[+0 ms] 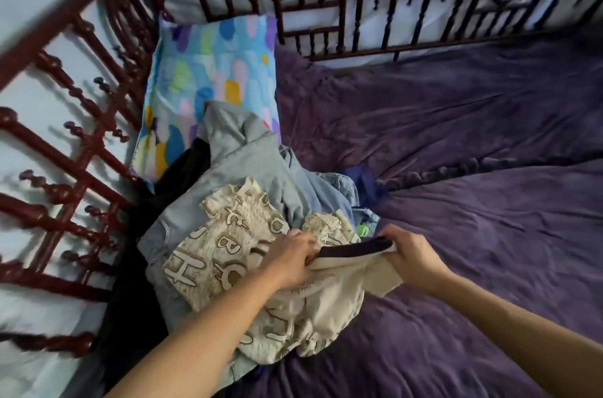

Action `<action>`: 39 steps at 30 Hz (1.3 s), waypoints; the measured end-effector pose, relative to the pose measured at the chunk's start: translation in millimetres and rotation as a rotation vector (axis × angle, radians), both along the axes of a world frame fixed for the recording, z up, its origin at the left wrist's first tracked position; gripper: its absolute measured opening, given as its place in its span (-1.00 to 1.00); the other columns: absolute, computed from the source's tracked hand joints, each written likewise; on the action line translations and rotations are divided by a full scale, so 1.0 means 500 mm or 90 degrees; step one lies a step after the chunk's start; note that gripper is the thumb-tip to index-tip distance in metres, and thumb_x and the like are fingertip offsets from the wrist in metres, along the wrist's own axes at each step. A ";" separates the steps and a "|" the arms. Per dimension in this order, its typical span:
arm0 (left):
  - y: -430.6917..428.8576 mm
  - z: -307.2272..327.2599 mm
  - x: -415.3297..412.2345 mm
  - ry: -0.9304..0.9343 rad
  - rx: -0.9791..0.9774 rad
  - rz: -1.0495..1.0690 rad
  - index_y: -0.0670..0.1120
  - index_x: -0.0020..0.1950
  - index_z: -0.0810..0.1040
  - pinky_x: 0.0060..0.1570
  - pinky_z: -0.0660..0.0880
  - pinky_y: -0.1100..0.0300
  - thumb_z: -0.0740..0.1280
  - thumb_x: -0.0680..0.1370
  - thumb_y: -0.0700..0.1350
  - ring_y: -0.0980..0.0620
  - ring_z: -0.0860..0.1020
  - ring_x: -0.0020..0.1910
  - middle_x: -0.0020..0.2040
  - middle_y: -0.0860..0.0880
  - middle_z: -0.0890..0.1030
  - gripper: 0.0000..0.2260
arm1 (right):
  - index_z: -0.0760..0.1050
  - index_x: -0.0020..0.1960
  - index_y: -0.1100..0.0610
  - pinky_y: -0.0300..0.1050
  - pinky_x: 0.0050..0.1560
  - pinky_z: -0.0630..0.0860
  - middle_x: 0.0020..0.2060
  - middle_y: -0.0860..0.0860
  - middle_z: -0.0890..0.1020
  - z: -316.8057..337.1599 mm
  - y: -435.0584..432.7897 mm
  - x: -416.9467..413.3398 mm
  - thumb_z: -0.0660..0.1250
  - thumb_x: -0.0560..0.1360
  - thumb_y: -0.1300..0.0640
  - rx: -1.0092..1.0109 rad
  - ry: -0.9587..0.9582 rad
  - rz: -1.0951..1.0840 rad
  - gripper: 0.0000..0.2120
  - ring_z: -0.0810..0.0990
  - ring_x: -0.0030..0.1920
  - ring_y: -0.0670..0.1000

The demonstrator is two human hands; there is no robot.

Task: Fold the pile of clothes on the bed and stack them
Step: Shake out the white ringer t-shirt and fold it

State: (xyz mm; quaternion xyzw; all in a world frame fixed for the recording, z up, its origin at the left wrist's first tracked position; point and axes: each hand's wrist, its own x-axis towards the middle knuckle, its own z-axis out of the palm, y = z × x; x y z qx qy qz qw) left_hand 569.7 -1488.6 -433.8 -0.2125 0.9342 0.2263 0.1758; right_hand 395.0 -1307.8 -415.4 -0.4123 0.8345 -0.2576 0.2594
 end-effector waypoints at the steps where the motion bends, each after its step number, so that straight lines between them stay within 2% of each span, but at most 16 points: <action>1: 0.023 0.025 -0.001 0.057 0.028 0.020 -0.11 -0.04 0.65 0.34 0.29 0.10 0.33 0.35 0.28 0.13 0.37 0.29 0.28 0.12 0.48 -0.52 | 0.51 -0.01 0.11 0.01 -0.16 0.48 -0.24 -0.01 0.61 0.027 0.016 -0.012 0.30 0.36 0.33 -0.025 0.017 -0.009 -0.76 0.56 -0.16 0.13; 2: 0.045 0.055 -0.005 0.125 0.049 0.035 -0.13 -0.14 0.65 0.28 0.35 0.16 0.37 0.36 0.25 0.15 0.45 0.19 0.16 0.10 0.57 -0.57 | 0.51 0.00 0.12 0.02 -0.18 0.47 -0.25 -0.03 0.60 0.057 0.033 -0.023 0.29 0.36 0.34 -0.058 0.032 -0.019 -0.74 0.56 -0.18 0.13; 3: 0.068 0.087 -0.009 0.180 0.064 0.061 -0.11 -0.30 0.60 0.07 0.45 0.21 0.40 0.35 0.20 0.15 0.53 -0.05 -0.09 0.06 0.63 -0.64 | 0.50 -0.02 0.11 0.01 -0.21 0.45 -0.30 -0.07 0.57 0.089 0.051 -0.032 0.27 0.35 0.35 -0.101 0.044 -0.030 -0.74 0.54 -0.22 0.11; 5: 0.109 0.156 -0.022 0.283 0.109 0.134 -0.03 -0.49 0.34 -0.34 0.32 0.20 0.41 0.28 0.10 0.12 0.36 -0.42 -0.47 0.07 0.40 -0.67 | 0.45 -0.13 0.04 -0.04 -0.27 0.40 -0.43 -0.14 0.49 0.167 0.091 -0.047 0.23 0.32 0.30 -0.190 0.049 -0.051 -0.79 0.46 -0.33 -0.05; 8: 0.164 0.269 -0.046 0.421 0.201 0.157 -0.07 -0.38 0.30 -0.38 0.21 0.17 0.48 0.28 0.01 0.11 0.25 -0.43 -0.45 0.06 0.29 -0.65 | 0.31 -0.30 0.07 -0.07 -0.35 0.30 -0.47 -0.15 0.35 0.288 0.162 -0.074 0.19 0.31 0.11 -0.286 0.027 -0.070 -0.94 0.29 -0.40 -0.15; 12: 0.226 0.416 -0.080 0.456 0.335 0.141 0.01 0.04 0.50 -0.23 0.47 0.18 0.55 0.23 0.17 0.06 0.53 -0.29 -0.23 -0.04 0.63 -0.51 | 0.48 -0.27 0.23 -0.12 -0.36 0.30 -0.41 -0.06 0.39 0.435 0.275 -0.113 0.40 0.43 -0.10 -0.350 0.063 -0.084 -0.62 0.33 -0.36 -0.12; 16: 0.288 0.528 -0.119 0.365 0.393 0.034 -0.19 -0.16 0.58 -0.31 0.43 0.22 0.47 0.33 0.23 0.01 0.51 -0.31 -0.28 -0.09 0.57 -0.53 | 0.41 -0.33 0.21 -0.01 -0.37 0.31 -0.46 0.05 0.37 0.560 0.364 -0.145 0.42 0.45 -0.09 -0.384 0.189 -0.119 -0.58 0.31 -0.38 -0.05; 18: 0.311 0.561 -0.140 0.371 0.391 0.046 -0.33 -0.12 0.50 -0.30 0.46 0.18 0.51 0.39 0.05 -0.05 0.52 -0.28 -0.24 -0.15 0.56 -0.55 | 0.39 -0.34 0.16 -0.01 -0.36 0.32 -0.48 -0.01 0.37 0.606 0.397 -0.159 0.41 0.46 -0.07 -0.404 0.235 -0.158 -0.61 0.32 -0.39 -0.05; 21: 0.325 0.604 -0.163 0.449 0.292 0.073 -0.24 -0.13 0.58 -0.24 0.54 0.08 0.50 0.40 -0.18 0.01 0.60 -0.25 -0.24 -0.11 0.63 -0.82 | 0.53 -0.25 0.13 -0.12 -0.31 0.33 -0.47 -0.11 0.42 0.645 0.440 -0.172 0.37 0.48 0.12 -0.443 0.229 -0.209 -0.84 0.34 -0.41 -0.12; 24: 0.327 0.636 -0.185 0.459 0.067 -0.011 -0.04 -0.32 0.54 -0.37 0.42 0.22 0.47 0.40 -0.08 0.21 0.50 -0.39 -0.39 0.09 0.56 -0.84 | 0.58 -0.26 -0.05 -0.30 -0.44 0.30 -0.47 -0.17 0.45 0.663 0.472 -0.167 0.31 0.50 0.18 -0.475 0.206 -0.237 -0.79 0.33 -0.46 -0.21; 28: 0.307 0.648 -0.210 0.354 -0.287 -0.104 0.07 -0.23 0.50 -0.37 0.31 0.19 0.39 0.42 0.08 0.13 0.50 -0.25 -0.27 0.14 0.54 -0.87 | 0.61 -0.15 0.07 -0.20 -0.33 0.39 -0.32 0.00 0.55 0.703 0.504 -0.176 0.30 0.52 0.19 -0.533 0.201 -0.341 -0.86 0.44 -0.34 -0.12; 30: 0.279 0.658 -0.219 0.355 -0.235 -0.096 0.08 -0.29 0.48 -0.41 0.30 0.24 0.41 0.44 0.03 0.18 0.49 -0.33 -0.32 0.12 0.54 -0.84 | 0.62 -0.16 0.07 -0.15 -0.27 0.43 -0.32 0.02 0.57 0.726 0.517 -0.190 0.31 0.52 0.18 -0.567 0.174 -0.388 -0.86 0.49 -0.31 -0.06; 33: 0.247 0.679 -0.233 0.424 -0.024 -0.063 0.02 -0.30 0.52 -0.43 0.31 0.32 0.45 0.45 -0.06 0.23 0.45 -0.46 -0.39 0.11 0.53 -0.84 | 0.62 -0.21 0.12 -0.15 -0.36 0.44 -0.41 -0.02 0.54 0.743 0.528 -0.202 0.35 0.51 0.10 -0.565 0.134 -0.397 -0.84 0.48 -0.42 -0.10; 35: 0.230 0.693 -0.243 0.531 0.152 0.008 0.02 -0.27 0.55 -0.34 0.39 0.32 0.43 0.49 -0.14 0.22 0.48 -0.37 -0.37 0.12 0.54 -0.85 | 0.55 -0.23 0.25 -0.18 -0.41 0.32 -0.44 0.01 0.43 0.742 0.538 -0.209 0.36 0.49 0.03 -0.560 0.163 -0.403 -0.71 0.38 -0.43 -0.09; 37: 0.211 0.712 -0.256 0.633 0.304 0.100 -0.01 -0.19 0.57 -0.20 0.48 0.19 0.37 0.52 -0.22 0.02 0.56 -0.21 -0.26 0.01 0.61 -0.86 | 0.54 -0.26 0.25 -0.15 -0.36 0.31 -0.43 0.03 0.41 0.734 0.556 -0.216 0.37 0.48 0.01 -0.572 0.172 -0.420 -0.69 0.36 -0.38 -0.04; 39: 0.203 0.741 -0.267 0.701 0.350 0.125 -0.03 -0.16 0.58 -0.24 0.48 0.19 0.34 0.55 -0.21 0.00 0.56 -0.23 -0.27 0.00 0.62 -0.87 | 0.58 -0.27 0.23 -0.06 -0.27 0.36 -0.41 0.05 0.47 0.717 0.577 -0.222 0.39 0.47 0.08 -0.554 0.144 -0.435 -0.77 0.41 -0.33 0.01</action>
